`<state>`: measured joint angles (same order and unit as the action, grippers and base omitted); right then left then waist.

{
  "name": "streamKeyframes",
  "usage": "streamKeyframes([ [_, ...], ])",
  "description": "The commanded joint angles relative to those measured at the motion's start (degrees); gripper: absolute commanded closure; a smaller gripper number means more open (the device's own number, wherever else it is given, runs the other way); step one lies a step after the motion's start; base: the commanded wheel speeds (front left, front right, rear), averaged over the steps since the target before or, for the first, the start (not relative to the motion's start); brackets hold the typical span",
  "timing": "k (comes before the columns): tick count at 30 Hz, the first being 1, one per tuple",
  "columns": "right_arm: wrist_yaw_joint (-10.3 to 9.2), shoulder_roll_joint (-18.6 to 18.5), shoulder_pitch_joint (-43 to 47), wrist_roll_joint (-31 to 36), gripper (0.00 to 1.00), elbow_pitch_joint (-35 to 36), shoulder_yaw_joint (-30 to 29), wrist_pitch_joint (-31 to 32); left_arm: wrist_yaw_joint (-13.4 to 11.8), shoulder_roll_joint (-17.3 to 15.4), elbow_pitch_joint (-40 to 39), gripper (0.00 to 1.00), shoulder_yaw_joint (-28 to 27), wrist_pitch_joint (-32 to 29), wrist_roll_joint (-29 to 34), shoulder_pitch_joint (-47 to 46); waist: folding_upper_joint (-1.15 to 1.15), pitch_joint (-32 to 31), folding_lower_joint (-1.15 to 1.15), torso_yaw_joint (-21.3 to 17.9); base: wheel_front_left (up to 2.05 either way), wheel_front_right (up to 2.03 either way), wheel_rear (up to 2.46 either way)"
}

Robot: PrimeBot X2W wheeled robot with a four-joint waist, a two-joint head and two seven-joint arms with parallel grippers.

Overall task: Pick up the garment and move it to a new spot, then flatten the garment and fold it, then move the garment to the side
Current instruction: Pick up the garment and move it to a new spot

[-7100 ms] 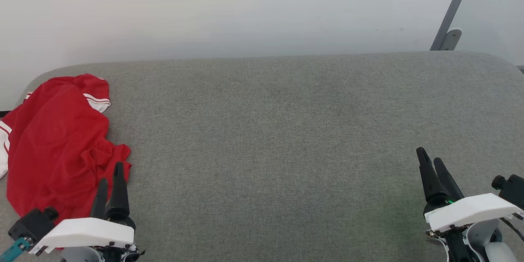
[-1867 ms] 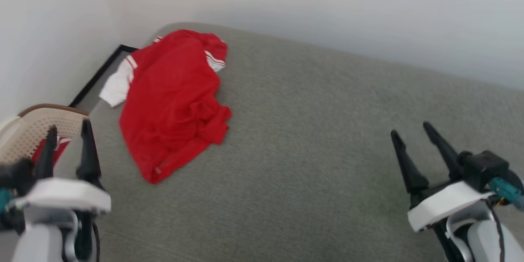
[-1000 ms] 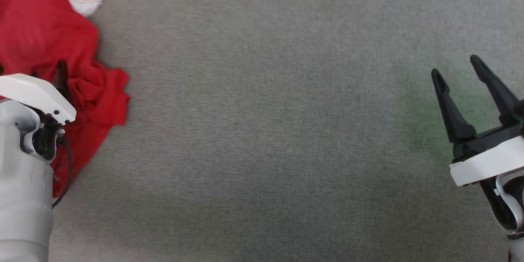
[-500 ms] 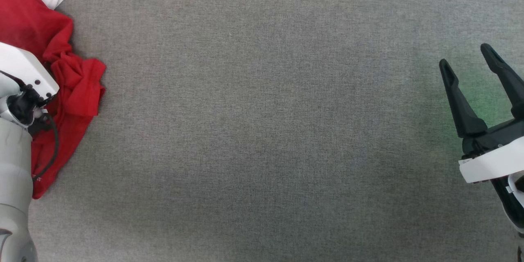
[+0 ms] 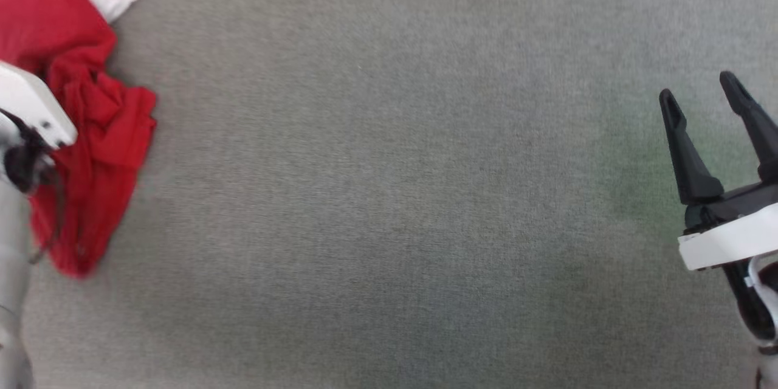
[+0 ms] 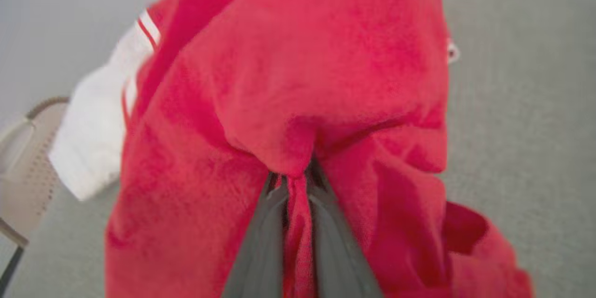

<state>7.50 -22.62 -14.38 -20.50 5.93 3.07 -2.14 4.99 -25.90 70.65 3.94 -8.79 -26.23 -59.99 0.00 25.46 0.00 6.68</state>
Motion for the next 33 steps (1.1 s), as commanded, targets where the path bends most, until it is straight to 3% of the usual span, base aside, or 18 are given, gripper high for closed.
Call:
streamKeyframes([
  [1, -0.01, 0.8, 0.7, 0.4, 0.0, -0.4, 0.1, -0.6, 0.7, -1.3, -0.9, 1.0, 0.5, 1.8, 0.9, -1.8, 0.0, -2.5, 0.0, 0.9, 0.0, 0.0, 0.0],
  [12, -0.02, 4.3, 2.2, 0.9, 0.0, -3.2, 0.6, -2.2, 2.1, -4.9, -6.5, 1.0, 5.7, 6.4, 4.3, -7.2, 0.0, -10.8, 0.0, 3.0, 0.0, 0.0, 0.0],
  [19, -0.02, 6.1, 3.1, 1.1, 0.0, -4.0, 0.4, -3.0, 2.4, -5.9, -12.1, 1.0, 9.0, 4.2, 5.2, -9.1, 0.0, -14.0, 0.0, 3.2, 0.0, 0.0, 0.0],
  [33, -0.01, 9.3, 4.7, 2.2, 0.0, -4.4, -3.5, -4.9, 2.5, -9.4, -40.2, 1.0, 16.8, -11.8, -1.8, -5.2, 0.0, -18.0, 0.0, -2.5, 0.0, 0.0, 0.0],
])
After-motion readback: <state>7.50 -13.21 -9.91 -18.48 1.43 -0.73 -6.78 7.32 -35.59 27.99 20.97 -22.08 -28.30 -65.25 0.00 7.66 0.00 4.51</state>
